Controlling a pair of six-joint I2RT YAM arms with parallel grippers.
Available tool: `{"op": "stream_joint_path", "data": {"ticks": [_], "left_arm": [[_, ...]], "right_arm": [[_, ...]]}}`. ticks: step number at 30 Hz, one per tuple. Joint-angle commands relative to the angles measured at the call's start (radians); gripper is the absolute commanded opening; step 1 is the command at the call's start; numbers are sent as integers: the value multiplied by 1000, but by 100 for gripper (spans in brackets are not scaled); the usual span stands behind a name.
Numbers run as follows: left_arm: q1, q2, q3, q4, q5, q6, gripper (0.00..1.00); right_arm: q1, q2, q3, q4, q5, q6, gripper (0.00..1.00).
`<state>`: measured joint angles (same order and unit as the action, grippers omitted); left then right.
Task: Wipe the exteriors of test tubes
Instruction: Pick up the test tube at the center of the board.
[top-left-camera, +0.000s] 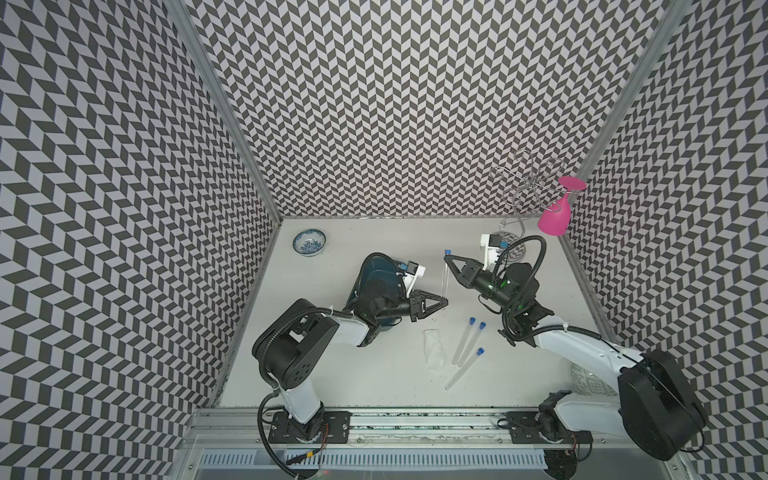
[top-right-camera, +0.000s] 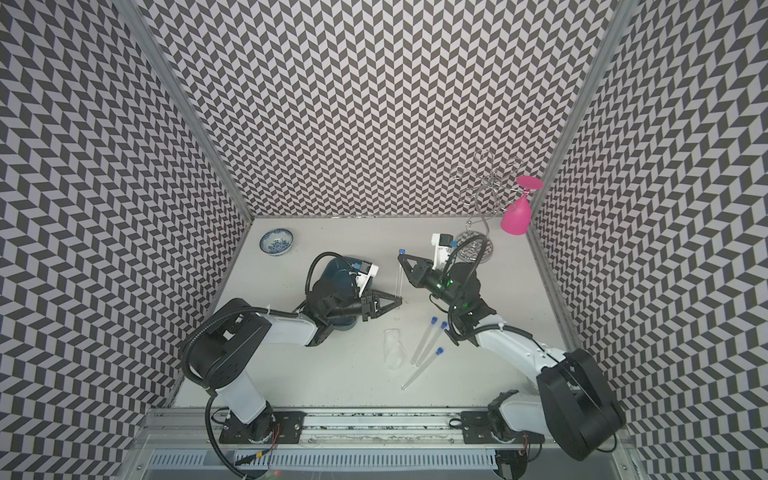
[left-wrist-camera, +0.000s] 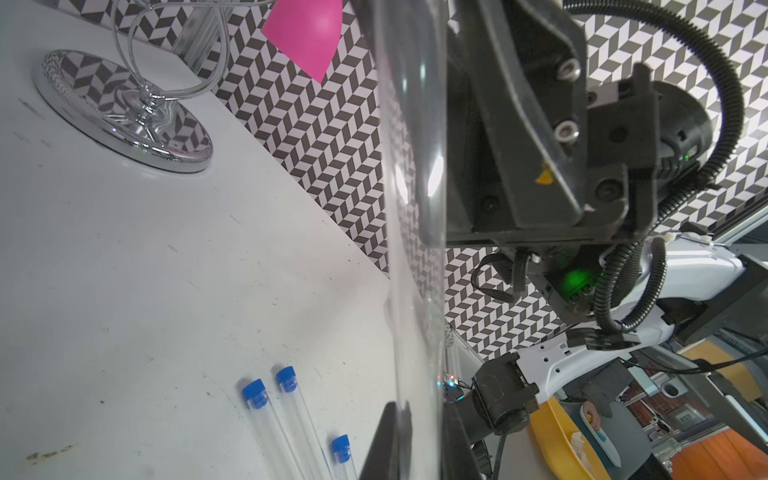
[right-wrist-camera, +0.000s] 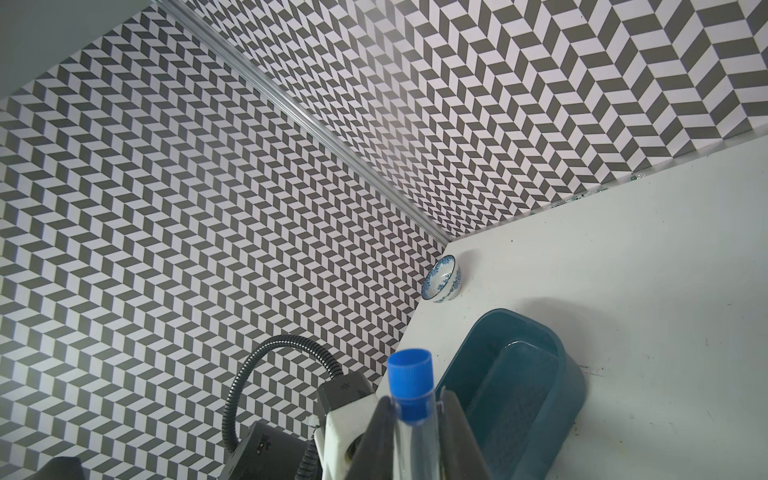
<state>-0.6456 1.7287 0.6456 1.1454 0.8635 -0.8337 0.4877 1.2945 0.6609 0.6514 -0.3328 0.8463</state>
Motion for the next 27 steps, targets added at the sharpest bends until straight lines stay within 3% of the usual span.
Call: {"op": "stream_joint_path", "data": {"ticks": [1,4,7,10,16,19,23,27], "left_arm": [[-6,9,19,53,27,-11,5],[-7,3,17,42,15,-10,3],[4,-9,5,30,-2,-9,2],[34,-33,-20,26,-5,-14,2],[139,-149,-86,-104,-8,66,2],[164,-226,-71,-304,-25,194,2],[176,-292,-26,-532,-50,340,2],[187,-336,-30,-601,-70,378,3]], "right_arm": [[2,-23,-7,71,17,14,19],[5,-20,-9,66,16,10,23],[4,-29,2,17,34,-12,54],[-1,-72,28,-105,98,-65,63],[-2,-138,34,-387,238,-217,66],[-3,-107,-3,-487,160,-279,61],[21,-31,-76,-555,24,-261,53],[134,9,-143,-543,59,-235,50]]}}
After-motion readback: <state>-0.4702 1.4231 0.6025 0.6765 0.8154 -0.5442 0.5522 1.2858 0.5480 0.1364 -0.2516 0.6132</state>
